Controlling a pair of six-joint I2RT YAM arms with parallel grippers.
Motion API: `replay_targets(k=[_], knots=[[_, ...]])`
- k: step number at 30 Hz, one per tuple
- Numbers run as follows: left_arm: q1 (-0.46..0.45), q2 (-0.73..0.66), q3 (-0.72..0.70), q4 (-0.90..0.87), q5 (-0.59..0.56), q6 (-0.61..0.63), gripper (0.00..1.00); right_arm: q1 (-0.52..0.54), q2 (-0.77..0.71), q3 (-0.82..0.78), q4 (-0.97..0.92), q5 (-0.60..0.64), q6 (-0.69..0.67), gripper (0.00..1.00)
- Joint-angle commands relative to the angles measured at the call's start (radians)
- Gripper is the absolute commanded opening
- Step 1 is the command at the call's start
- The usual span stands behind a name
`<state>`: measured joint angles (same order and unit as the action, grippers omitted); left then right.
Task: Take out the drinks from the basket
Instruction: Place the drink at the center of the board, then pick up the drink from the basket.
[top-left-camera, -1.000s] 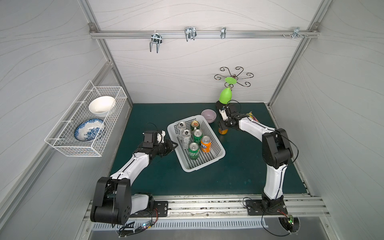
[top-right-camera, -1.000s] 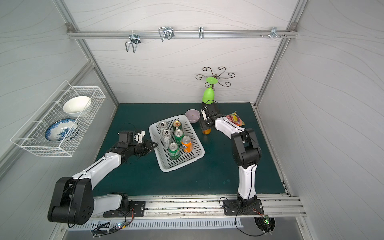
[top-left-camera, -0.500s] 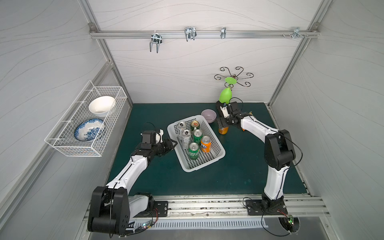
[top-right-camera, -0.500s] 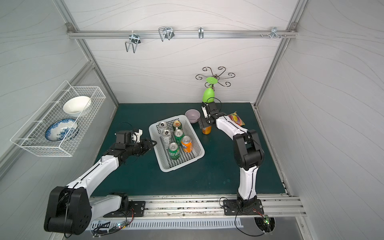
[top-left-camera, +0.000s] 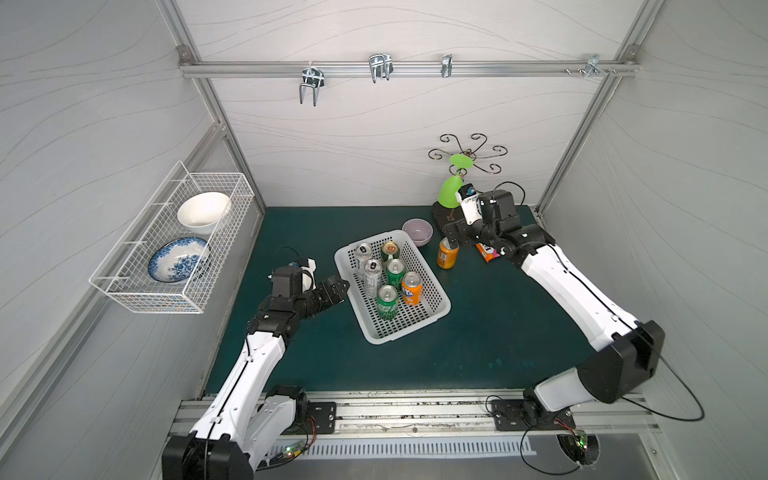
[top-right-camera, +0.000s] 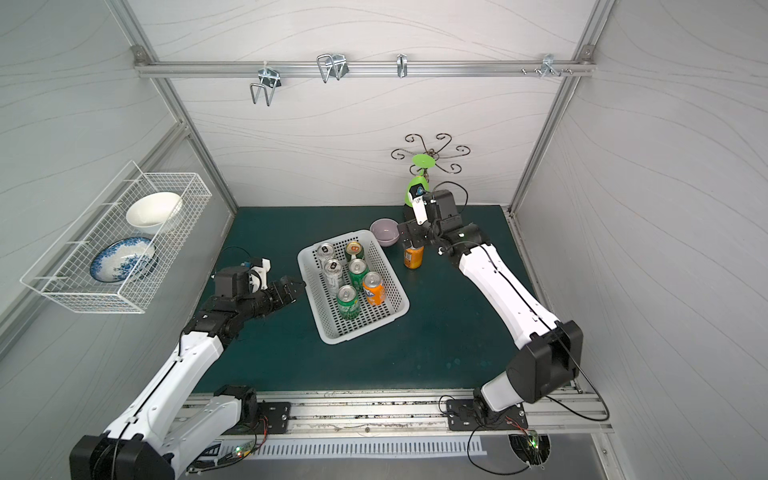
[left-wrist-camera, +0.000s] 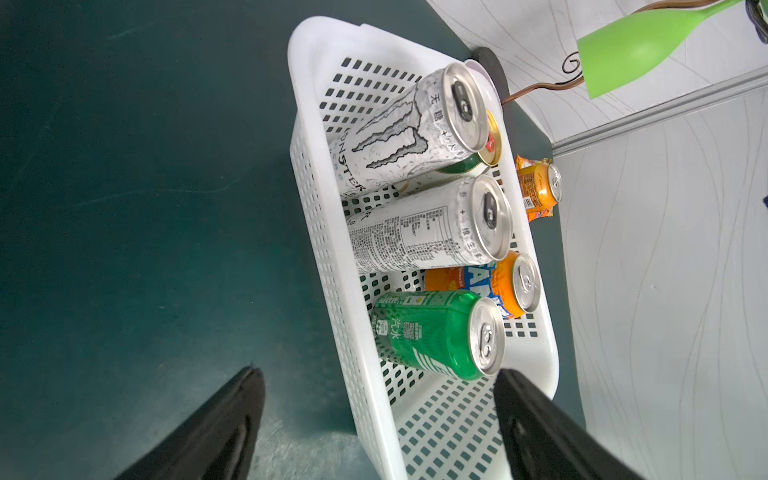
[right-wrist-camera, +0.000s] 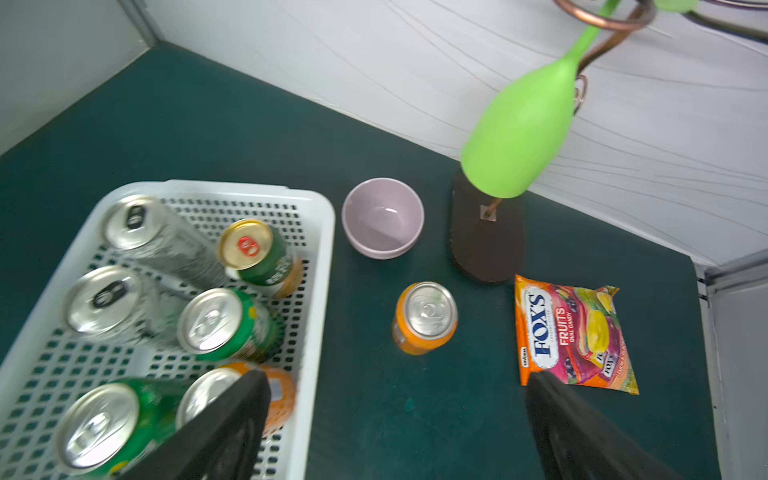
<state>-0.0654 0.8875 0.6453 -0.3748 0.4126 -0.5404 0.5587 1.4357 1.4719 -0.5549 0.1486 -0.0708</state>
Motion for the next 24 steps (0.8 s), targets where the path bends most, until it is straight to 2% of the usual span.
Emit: replay_targets(k=[1, 10, 24], knots=[[0.005, -0.05, 0.033, -0.046, -0.034, 0.048, 0.96, 0.058, -0.045, -0.032, -0.108, 0.02, 0.012, 0.99], [0.006, -0.16, -0.05, -0.06, -0.051, 0.013, 0.98, 0.212, -0.087, -0.103, -0.182, 0.023, 0.048, 0.99], [0.006, -0.157, -0.064, -0.052, -0.037, 0.003, 0.98, 0.25, 0.085, -0.105, -0.135, -0.062, 0.029, 0.99]])
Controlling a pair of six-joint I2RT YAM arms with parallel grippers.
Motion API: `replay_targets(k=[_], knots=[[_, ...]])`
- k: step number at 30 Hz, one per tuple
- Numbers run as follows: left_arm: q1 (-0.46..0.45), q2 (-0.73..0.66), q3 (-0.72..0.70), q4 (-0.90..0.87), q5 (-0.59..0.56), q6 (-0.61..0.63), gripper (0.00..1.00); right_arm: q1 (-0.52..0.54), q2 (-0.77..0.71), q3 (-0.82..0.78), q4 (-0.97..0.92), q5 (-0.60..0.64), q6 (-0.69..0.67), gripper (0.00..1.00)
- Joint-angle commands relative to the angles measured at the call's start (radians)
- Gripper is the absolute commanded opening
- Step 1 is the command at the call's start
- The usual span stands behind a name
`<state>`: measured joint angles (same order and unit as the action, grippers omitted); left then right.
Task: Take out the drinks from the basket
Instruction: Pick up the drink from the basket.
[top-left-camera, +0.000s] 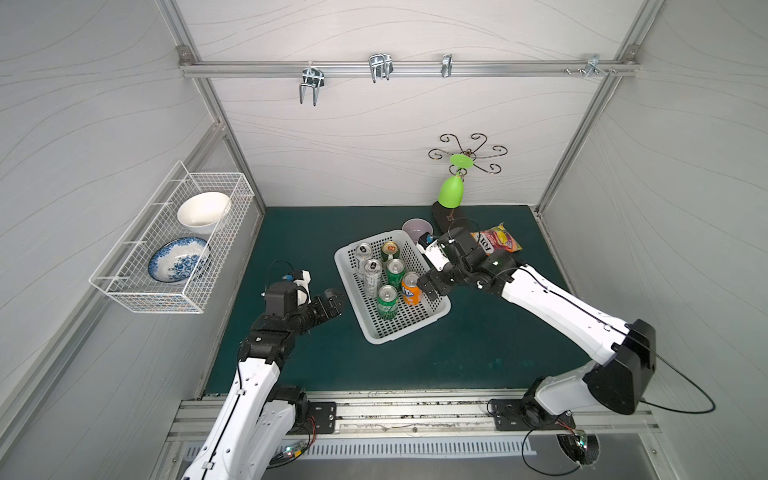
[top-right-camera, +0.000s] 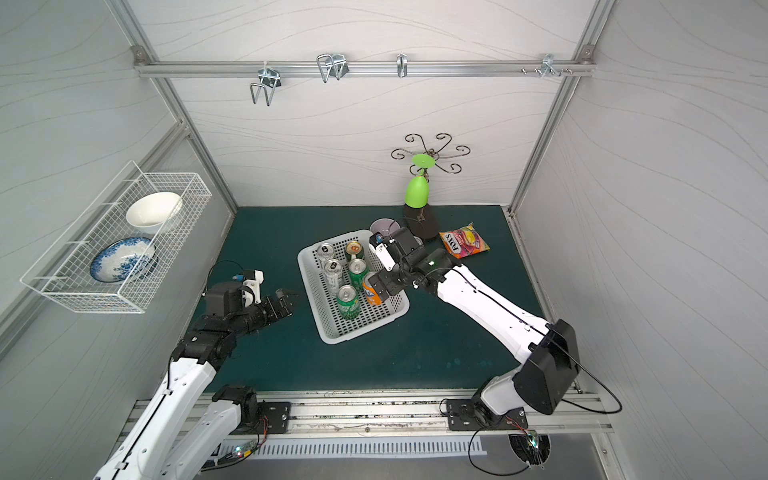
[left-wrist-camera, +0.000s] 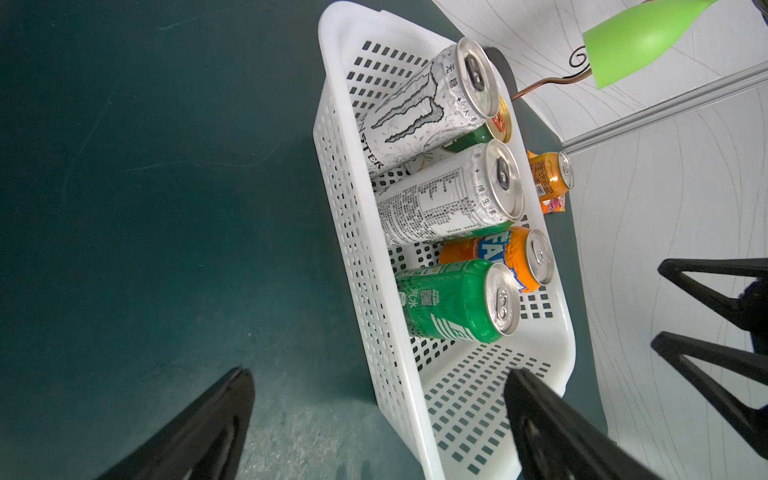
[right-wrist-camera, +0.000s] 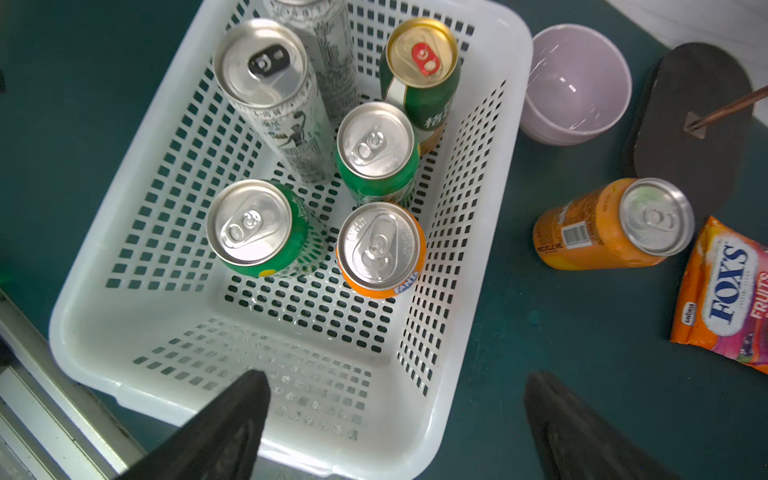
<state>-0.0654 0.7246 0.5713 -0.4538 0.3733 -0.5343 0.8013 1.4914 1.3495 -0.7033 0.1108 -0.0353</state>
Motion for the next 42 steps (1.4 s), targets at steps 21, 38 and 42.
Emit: replay_targets(k=[21, 38, 42], knots=[[0.005, -0.008, 0.012, 0.023, -0.018, -0.003, 0.98, 0.015, 0.28, 0.098, 0.059, -0.025, -0.015, 0.96], [0.005, -0.013, 0.001, 0.027, -0.016, -0.012, 0.98, 0.015, 0.372, 0.094, 0.122, 0.012, -0.011, 0.85], [0.005, -0.014, 0.001, 0.027, -0.016, -0.013, 0.98, 0.014, 0.384, 0.089, 0.14, 0.018, -0.013, 0.82]])
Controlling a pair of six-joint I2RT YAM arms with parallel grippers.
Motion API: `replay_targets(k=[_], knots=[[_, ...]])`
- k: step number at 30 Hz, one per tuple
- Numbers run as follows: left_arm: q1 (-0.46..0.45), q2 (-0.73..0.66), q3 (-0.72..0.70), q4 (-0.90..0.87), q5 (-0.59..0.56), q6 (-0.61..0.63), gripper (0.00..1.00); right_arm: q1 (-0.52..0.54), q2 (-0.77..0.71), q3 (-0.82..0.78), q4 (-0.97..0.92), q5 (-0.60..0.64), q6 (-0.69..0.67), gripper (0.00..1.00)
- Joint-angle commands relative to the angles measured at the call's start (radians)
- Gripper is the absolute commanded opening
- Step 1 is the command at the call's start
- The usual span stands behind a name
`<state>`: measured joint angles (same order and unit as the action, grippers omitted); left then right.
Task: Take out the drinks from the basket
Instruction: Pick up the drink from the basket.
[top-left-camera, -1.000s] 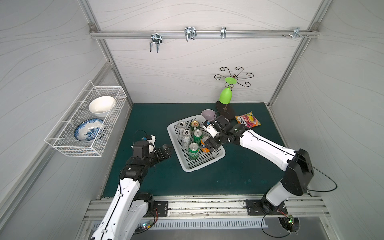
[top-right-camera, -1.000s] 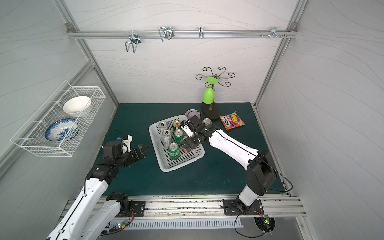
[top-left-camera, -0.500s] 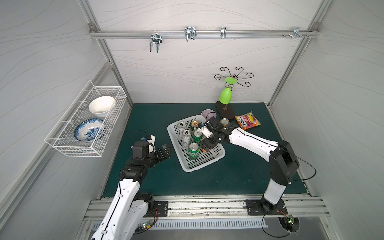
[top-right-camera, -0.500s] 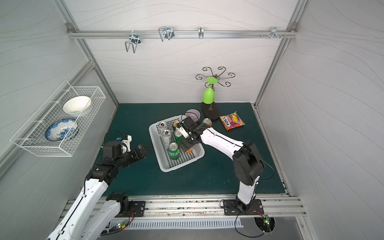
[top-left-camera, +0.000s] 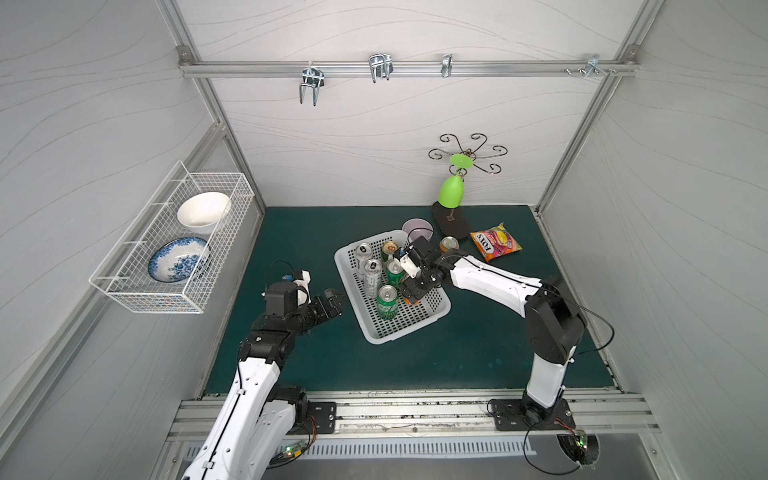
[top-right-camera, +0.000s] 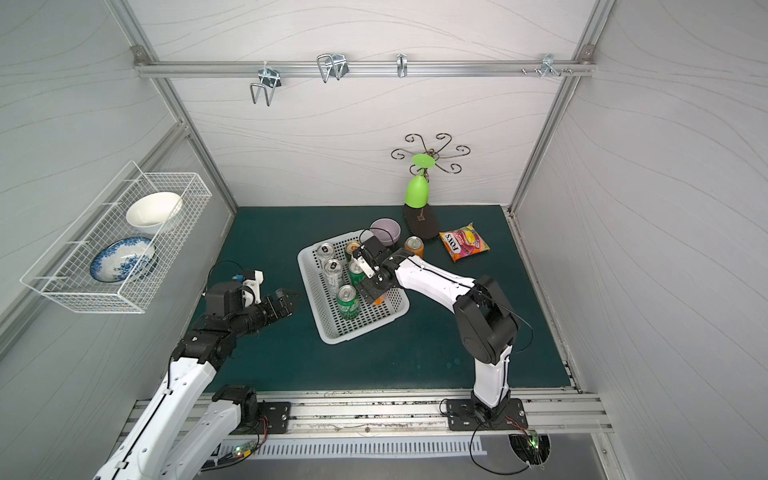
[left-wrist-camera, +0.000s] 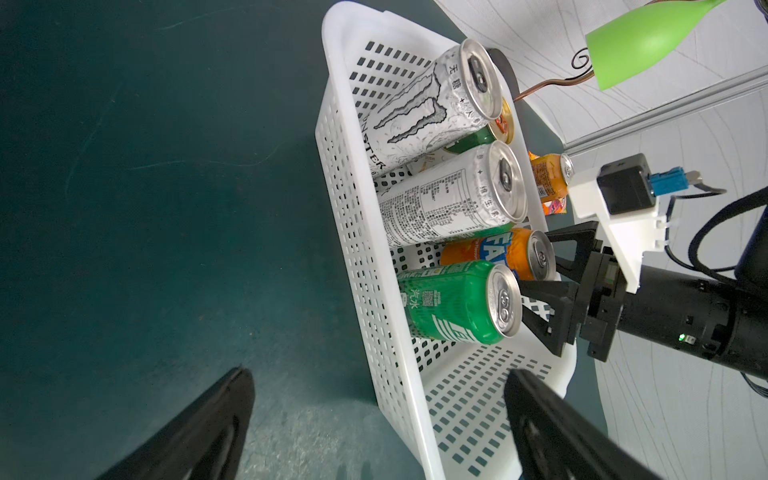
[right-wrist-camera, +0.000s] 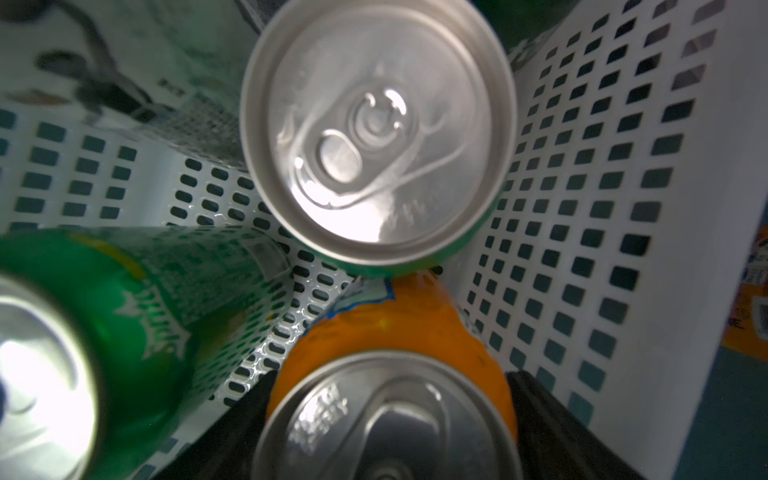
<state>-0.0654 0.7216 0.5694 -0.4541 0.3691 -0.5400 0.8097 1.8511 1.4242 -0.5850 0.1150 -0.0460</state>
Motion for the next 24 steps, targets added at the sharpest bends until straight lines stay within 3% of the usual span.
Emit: replay_targets(k=[1, 6, 9, 13, 24], knots=[[0.004, -0.011, 0.003, 0.028, -0.012, -0.006, 0.98, 0.004, 0.028, 0.015, 0.024, 0.014, -0.003, 0.82], [0.005, -0.011, 0.003, 0.028, -0.011, -0.005, 0.98, 0.003, 0.032, 0.016, 0.022, 0.002, 0.0, 0.75], [0.006, -0.009, 0.007, 0.027, -0.007, -0.002, 0.98, 0.003, 0.019, 0.012, 0.015, -0.008, 0.005, 0.65], [0.004, -0.011, 0.023, 0.01, -0.001, 0.008, 0.98, -0.002, -0.026, -0.012, 0.02, -0.011, 0.012, 0.59], [0.006, 0.004, 0.055, 0.004, 0.015, 0.0, 0.98, -0.03, -0.155, 0.0, -0.036, -0.051, 0.024, 0.57]])
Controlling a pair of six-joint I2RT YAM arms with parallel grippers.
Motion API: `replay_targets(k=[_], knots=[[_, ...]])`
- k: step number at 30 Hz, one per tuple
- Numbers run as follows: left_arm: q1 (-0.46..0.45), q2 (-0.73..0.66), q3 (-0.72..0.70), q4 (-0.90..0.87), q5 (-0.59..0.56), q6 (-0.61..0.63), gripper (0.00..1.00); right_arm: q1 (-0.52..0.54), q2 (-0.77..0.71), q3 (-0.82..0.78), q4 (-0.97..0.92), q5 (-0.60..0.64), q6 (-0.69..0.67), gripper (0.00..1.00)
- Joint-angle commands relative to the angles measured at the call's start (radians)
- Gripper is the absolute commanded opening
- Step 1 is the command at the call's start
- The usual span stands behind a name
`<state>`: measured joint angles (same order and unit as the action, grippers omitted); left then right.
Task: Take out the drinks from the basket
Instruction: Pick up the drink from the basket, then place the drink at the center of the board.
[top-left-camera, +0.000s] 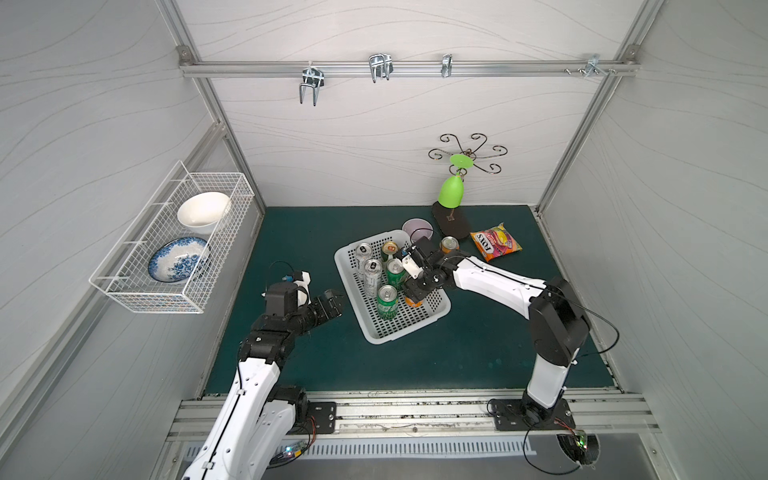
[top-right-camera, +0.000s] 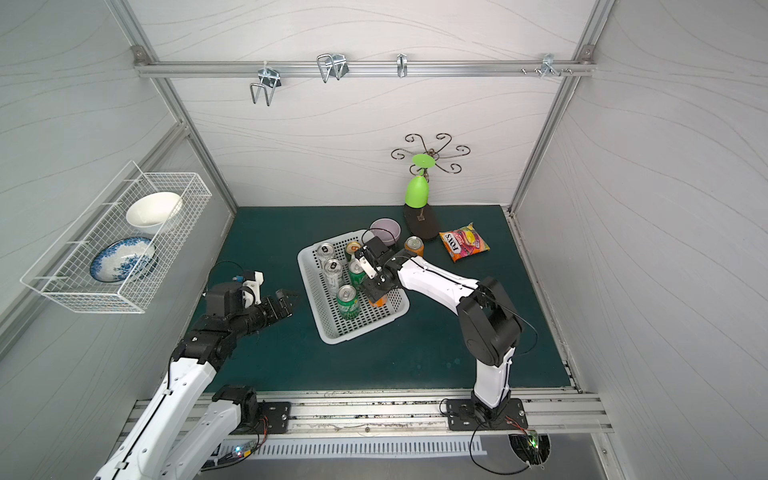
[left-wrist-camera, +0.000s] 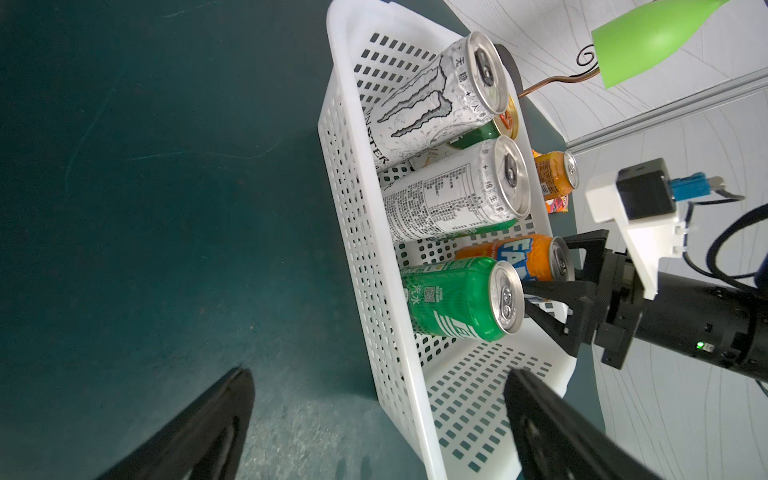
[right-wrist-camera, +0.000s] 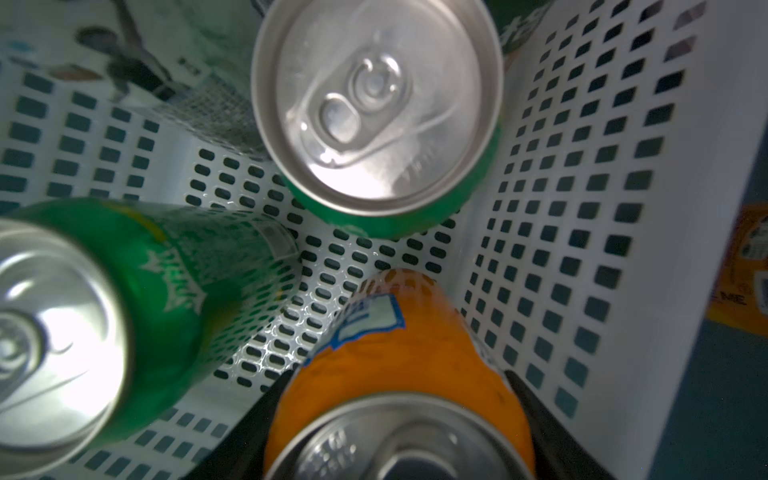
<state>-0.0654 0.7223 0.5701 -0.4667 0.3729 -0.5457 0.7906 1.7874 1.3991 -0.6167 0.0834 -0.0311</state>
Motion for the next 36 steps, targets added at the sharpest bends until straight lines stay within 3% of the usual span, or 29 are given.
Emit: replay_targets(k=[1, 9, 23, 36], knots=[[0.006, 0.007, 0.056, 0.02, 0.015, 0.004, 0.98, -0.014, -0.103, 0.029, -0.013, -0.021, 0.006, 0.57], [0.005, 0.095, 0.052, 0.108, 0.111, -0.02, 0.98, -0.078, -0.216, 0.096, -0.1, -0.078, -0.015, 0.57], [0.006, 0.215, 0.073, 0.17, 0.142, -0.026, 0.96, -0.302, -0.332, 0.126, -0.143, -0.112, -0.026, 0.57], [0.006, 0.333, 0.073, 0.217, 0.224, -0.033, 0.94, -0.396, -0.263, 0.015, -0.009, -0.058, -0.019, 0.58]])
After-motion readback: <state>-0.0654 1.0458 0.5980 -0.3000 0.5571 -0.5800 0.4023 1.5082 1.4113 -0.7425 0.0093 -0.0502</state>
